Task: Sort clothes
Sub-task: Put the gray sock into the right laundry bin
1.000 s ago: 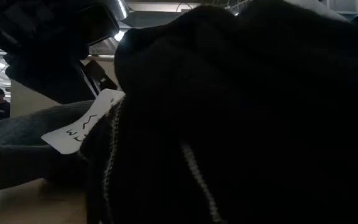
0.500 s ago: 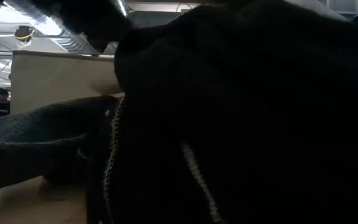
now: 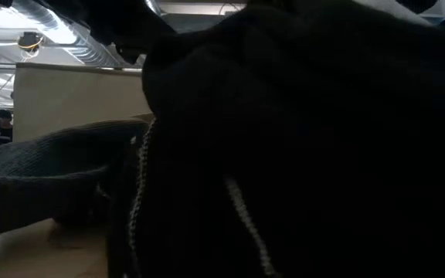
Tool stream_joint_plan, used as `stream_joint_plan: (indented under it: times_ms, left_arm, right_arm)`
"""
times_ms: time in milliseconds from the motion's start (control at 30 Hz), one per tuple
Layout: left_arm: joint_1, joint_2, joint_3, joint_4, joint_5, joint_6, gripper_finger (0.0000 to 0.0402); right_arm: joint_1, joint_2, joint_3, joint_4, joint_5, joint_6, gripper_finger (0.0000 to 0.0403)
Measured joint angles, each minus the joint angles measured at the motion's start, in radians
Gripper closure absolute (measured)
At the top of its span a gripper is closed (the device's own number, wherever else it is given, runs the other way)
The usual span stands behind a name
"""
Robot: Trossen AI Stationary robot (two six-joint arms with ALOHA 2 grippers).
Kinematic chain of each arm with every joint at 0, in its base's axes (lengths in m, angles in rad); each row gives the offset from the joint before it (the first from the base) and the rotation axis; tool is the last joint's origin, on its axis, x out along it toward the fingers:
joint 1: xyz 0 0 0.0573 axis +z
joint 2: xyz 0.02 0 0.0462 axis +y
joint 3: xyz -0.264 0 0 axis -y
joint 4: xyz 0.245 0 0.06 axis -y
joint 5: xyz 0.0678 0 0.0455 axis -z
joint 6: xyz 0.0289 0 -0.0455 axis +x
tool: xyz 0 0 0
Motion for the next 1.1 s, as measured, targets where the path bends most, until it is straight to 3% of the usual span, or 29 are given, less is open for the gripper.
stream_joint_plan:
  times_ms: [167,433,600,767,933,1100]
  left_arm:
    - [-0.014,0.0,0.0,0.001,-0.009,0.016,0.0387]
    - [-0.019,0.0,0.0,0.023,-0.009,0.013,0.0386]
    - [-0.019,-0.008,0.0,0.012,0.028,0.0,0.038]
    - [-0.024,-0.037,0.0,-0.092,0.045,-0.058,0.0324]
    - [-0.027,-0.055,-0.001,-0.179,0.044,-0.044,0.027]
    - [-0.042,-0.095,0.0,-0.212,0.025,-0.032,0.0255]
  right_arm:
    - [-0.005,0.039,0.041,-0.013,-0.021,-0.068,0.0184]
    - [-0.004,0.029,0.062,-0.062,-0.028,-0.149,0.0385]
    - [-0.003,-0.011,0.062,-0.099,-0.016,-0.154,0.0374]
    - [-0.003,-0.104,0.063,-0.2,0.029,-0.156,0.0394]
    - [-0.003,-0.234,0.063,-0.317,0.18,-0.175,0.0383]
    - [-0.008,-0.4,0.063,-0.385,0.402,-0.293,0.0396]
